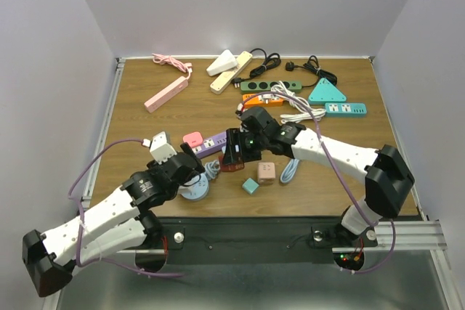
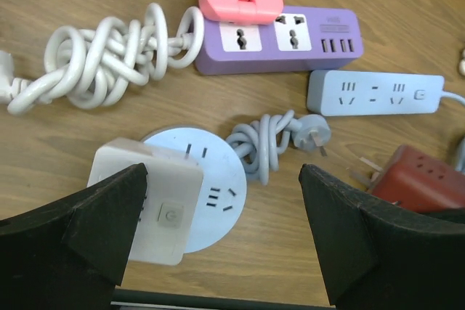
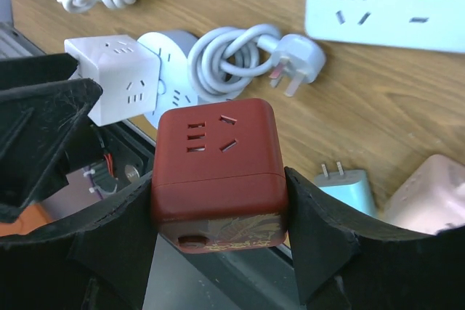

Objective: Insert the plug

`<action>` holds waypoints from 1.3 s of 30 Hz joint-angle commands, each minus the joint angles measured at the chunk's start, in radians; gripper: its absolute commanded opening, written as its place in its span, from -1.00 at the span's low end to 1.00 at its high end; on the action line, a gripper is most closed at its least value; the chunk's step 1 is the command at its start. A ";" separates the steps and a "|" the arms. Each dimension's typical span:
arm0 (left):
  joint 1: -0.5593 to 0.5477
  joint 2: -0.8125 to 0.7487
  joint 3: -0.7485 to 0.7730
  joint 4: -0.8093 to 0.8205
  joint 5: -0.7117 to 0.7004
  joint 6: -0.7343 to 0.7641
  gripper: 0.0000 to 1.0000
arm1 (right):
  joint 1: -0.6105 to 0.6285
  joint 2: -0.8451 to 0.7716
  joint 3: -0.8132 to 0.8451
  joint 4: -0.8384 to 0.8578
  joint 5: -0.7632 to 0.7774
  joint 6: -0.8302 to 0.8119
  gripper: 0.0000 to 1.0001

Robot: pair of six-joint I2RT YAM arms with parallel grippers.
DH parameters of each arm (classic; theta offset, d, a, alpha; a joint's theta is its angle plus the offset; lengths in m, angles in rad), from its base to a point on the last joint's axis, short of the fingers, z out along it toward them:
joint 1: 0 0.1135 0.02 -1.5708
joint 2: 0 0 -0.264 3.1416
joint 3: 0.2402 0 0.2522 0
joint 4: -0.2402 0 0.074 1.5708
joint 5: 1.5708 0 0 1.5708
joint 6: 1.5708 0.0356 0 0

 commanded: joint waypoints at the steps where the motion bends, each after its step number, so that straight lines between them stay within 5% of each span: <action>1: -0.074 0.037 0.065 -0.166 -0.162 -0.176 0.97 | -0.089 -0.061 -0.018 0.022 0.013 -0.069 -0.99; 8: -0.149 0.138 0.157 -0.352 -0.199 -0.330 0.97 | -0.204 -0.118 -0.059 0.027 -0.046 -0.140 -0.99; 20: -0.233 0.149 0.169 -0.498 -0.198 -0.473 0.97 | -0.220 -0.127 -0.111 0.064 -0.086 -0.138 -0.99; 39: -0.242 0.203 0.030 -0.331 -0.228 -0.501 0.97 | -0.220 -0.139 -0.134 0.073 -0.072 -0.095 -0.99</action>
